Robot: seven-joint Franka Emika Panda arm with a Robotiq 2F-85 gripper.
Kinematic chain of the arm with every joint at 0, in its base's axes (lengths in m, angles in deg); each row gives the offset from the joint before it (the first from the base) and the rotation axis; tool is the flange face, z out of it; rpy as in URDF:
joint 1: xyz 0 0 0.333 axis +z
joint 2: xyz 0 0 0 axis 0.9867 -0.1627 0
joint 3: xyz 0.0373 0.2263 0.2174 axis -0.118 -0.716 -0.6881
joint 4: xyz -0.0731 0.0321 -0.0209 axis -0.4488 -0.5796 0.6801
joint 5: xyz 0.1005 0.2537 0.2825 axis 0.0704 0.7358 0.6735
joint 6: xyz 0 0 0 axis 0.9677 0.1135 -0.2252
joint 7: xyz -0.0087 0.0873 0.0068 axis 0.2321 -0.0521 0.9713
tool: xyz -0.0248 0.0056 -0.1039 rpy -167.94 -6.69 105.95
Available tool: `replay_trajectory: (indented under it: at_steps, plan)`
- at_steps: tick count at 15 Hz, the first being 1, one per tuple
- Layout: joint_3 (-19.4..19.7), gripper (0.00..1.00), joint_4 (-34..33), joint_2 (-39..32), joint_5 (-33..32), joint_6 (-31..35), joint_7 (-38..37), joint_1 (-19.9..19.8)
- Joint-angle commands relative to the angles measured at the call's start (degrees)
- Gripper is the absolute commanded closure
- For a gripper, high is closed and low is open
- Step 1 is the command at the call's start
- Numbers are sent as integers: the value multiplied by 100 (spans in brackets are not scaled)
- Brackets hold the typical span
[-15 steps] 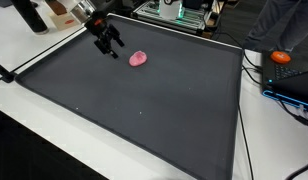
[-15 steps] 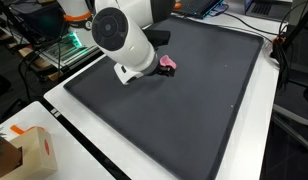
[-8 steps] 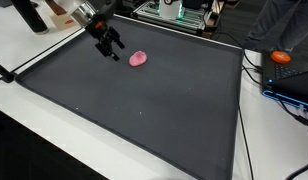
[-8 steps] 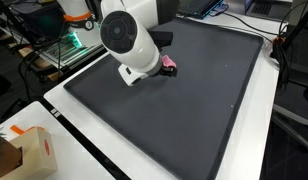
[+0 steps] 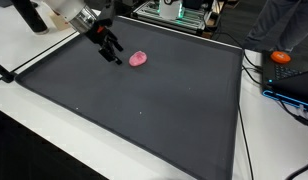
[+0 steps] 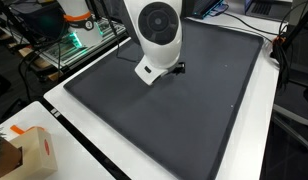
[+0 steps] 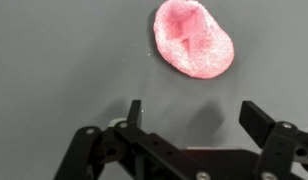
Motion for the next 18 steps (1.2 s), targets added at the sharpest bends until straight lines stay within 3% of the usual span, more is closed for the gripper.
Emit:
replay_trajectory:
  at_steps: [1,9,18]
  plan:
    - [-41,0,-716,-366,-719,-449,258,149]
    - [-427,0,-1832,-855,-1499,-1377,1542,359]
    - [-744,0,-2171,-982,-2615,-1465,2993,847]
